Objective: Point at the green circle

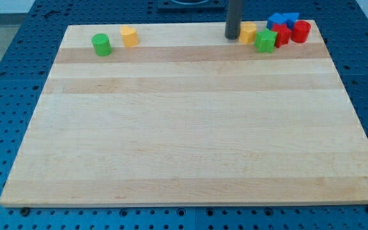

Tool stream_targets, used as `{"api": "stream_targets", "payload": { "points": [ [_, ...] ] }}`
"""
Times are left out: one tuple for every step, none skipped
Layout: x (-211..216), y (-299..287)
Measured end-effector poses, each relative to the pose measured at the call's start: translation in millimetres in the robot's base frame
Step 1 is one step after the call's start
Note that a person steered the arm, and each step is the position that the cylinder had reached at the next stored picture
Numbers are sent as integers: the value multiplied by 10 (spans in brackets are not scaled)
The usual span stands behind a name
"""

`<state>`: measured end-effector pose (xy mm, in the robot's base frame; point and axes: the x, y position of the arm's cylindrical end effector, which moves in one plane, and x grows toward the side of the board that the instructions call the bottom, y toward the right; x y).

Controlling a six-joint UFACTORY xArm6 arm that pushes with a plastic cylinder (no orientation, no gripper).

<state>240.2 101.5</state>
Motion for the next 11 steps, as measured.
{"api": "stream_targets", "payload": {
  "points": [
    [0, 202],
    [0, 304],
    [95, 174],
    [300, -254],
    [417, -798],
    [581, -1338],
    [758, -1818],
    [784, -2374],
    [785, -2938],
    [739, -3405],
    [571, -3505]
  ]
}}
